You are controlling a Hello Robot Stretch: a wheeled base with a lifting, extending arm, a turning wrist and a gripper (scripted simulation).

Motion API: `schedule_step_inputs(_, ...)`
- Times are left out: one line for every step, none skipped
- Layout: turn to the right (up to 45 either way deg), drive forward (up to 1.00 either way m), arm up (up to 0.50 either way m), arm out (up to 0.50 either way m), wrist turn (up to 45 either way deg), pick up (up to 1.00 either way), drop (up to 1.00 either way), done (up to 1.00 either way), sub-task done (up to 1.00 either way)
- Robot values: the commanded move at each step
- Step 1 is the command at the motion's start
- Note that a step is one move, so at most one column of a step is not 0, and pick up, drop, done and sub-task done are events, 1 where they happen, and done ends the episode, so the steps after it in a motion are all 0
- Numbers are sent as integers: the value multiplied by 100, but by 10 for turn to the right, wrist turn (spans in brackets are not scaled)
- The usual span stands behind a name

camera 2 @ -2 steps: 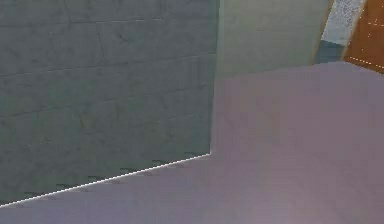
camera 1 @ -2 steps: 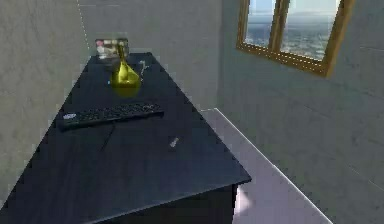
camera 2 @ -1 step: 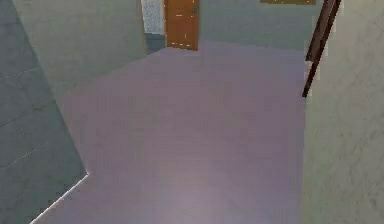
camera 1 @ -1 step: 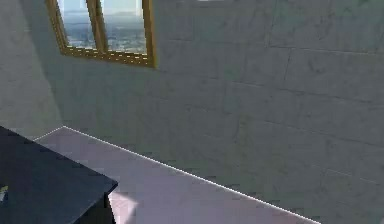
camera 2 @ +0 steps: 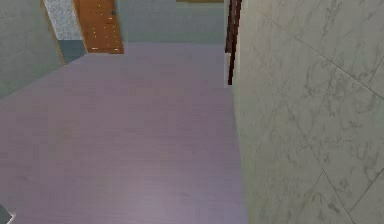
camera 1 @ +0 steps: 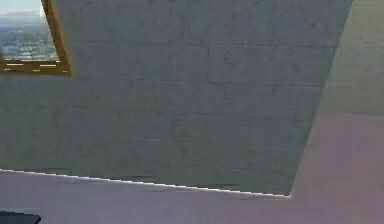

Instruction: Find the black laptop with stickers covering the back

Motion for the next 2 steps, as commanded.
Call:
schedule_step_inputs(0, 50, 0, 0, 0, 0, 0, 0, 0)
schedule_step_inputs(-240, 0, 0, 0, 0, 0, 0, 0, 0)
